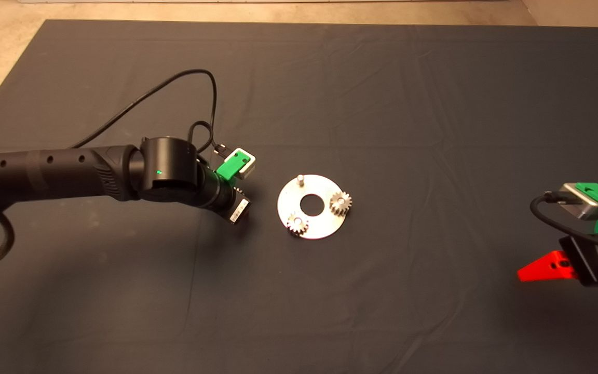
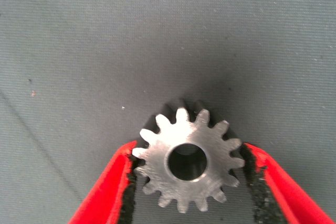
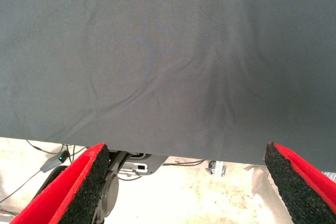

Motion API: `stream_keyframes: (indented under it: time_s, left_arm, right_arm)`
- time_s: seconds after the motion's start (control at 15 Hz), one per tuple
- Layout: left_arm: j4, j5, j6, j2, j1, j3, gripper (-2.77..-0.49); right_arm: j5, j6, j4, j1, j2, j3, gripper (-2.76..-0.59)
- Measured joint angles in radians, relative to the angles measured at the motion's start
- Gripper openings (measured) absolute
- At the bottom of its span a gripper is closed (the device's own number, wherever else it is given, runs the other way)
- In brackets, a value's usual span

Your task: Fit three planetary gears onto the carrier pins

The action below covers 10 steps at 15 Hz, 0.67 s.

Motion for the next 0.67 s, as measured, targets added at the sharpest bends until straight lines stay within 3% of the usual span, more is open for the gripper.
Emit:
stream_keyframes:
  time_s: [0.67]
  left_arm:
    - [0.000,-0.001,0.000,0.000,0.000,-0.002,-2.17]
  right_arm:
    - [0.000,0.000,0.000,0.000,0.000,0.000,-1.15]
